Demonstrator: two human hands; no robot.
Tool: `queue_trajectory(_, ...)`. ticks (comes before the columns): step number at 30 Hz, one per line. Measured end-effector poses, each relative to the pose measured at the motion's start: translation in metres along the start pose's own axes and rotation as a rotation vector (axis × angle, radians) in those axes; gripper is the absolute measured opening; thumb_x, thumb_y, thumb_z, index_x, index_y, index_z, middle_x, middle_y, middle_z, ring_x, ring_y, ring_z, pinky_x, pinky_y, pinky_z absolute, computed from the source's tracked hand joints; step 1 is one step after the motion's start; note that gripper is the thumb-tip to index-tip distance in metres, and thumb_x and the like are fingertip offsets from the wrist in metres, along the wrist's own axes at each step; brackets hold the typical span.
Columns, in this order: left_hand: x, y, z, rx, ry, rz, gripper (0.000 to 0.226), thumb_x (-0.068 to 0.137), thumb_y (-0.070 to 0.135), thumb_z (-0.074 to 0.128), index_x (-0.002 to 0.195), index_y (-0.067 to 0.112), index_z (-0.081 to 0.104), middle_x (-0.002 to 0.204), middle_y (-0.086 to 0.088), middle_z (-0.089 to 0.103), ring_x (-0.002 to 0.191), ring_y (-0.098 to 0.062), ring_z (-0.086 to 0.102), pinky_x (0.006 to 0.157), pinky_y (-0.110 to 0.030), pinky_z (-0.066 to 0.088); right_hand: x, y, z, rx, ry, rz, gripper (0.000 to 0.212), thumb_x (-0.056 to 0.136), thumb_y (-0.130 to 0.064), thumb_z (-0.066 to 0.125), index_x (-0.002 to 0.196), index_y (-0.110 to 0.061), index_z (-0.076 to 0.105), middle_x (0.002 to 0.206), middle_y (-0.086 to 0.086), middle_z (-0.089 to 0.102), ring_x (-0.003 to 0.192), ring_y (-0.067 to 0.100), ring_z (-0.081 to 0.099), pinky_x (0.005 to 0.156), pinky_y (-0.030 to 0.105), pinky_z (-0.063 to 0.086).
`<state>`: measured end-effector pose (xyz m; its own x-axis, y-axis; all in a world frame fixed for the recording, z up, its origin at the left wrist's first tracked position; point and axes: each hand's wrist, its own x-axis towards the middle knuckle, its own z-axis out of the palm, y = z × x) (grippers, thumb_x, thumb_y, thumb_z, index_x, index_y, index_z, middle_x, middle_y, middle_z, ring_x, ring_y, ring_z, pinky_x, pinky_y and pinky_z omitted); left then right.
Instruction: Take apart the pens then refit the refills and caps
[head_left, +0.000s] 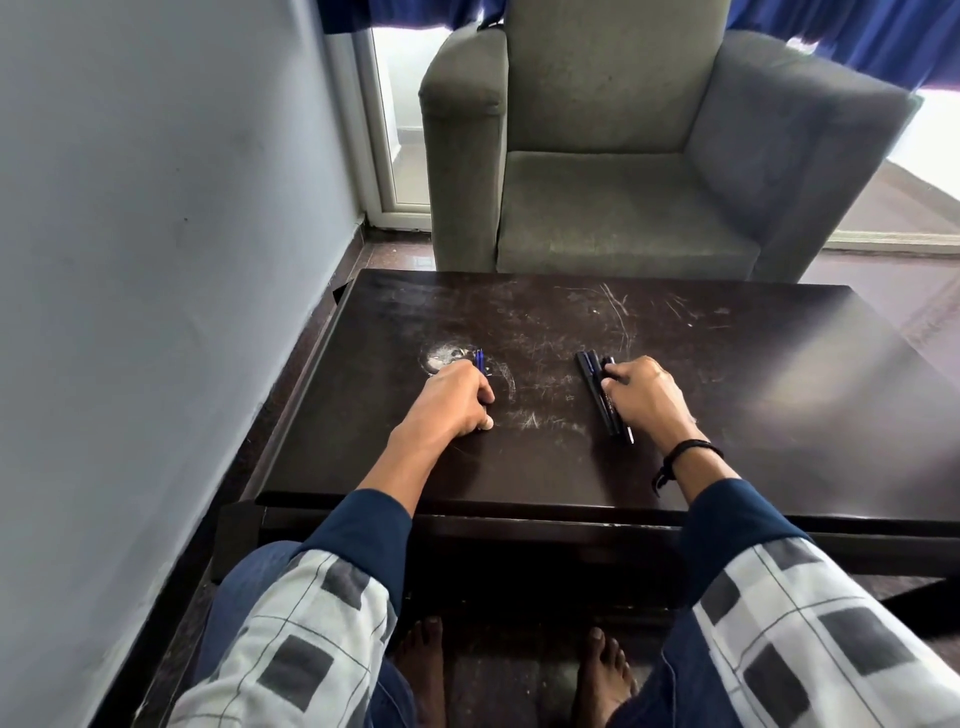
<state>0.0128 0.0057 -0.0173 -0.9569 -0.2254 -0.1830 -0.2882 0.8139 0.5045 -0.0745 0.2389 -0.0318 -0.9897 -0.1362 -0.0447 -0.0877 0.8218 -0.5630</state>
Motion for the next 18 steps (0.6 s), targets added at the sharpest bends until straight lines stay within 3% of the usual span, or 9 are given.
queue_trajectory(5,0.0,0.0,-0.001,0.009,-0.004,-0.001,0.038,0.078,0.012,0.088,0.115,0.015,0.078,0.111,-0.003,0.073,0.088,-0.011,0.062,0.078,-0.021,0.046,0.001,-0.001,0.003,-0.003,-0.014,-0.001,0.05,0.097,-0.029,0.061,0.146,-0.02,0.054,0.141,0.007,0.052,0.123,0.03,0.057,0.094,0.028,0.041)
queue_trajectory(8,0.0,-0.001,-0.001,0.009,-0.002,-0.004,0.037,0.078,0.012,0.088,0.114,0.015,0.078,0.111,-0.003,0.073,0.09,-0.012,0.064,0.079,-0.021,0.047,-0.007,-0.002,0.007,-0.051,0.034,-0.054,0.055,0.096,-0.04,0.063,0.147,-0.027,0.051,0.135,0.003,0.048,0.123,0.032,0.052,0.104,0.037,0.042)
queue_trajectory(13,0.0,0.002,-0.003,0.001,-0.016,-0.012,0.037,0.08,0.011,0.086,0.116,0.014,0.078,0.111,-0.003,0.075,0.101,-0.015,0.07,0.082,-0.02,0.049,-0.01,-0.007,0.015,-0.184,0.047,-0.126,0.043,0.099,-0.035,0.059,0.141,-0.026,0.059,0.133,0.005,0.048,0.12,0.035,0.047,0.102,0.042,0.043)
queue_trajectory(18,0.001,0.001,-0.005,-0.005,-0.018,-0.025,0.038,0.081,0.011,0.085,0.118,0.015,0.077,0.111,-0.004,0.076,0.101,-0.016,0.071,0.083,-0.02,0.05,-0.007,-0.004,0.012,-0.176,0.083,-0.056,0.039,0.1,-0.031,0.056,0.138,-0.021,0.06,0.134,0.009,0.048,0.121,0.037,0.046,0.101,0.044,0.042)
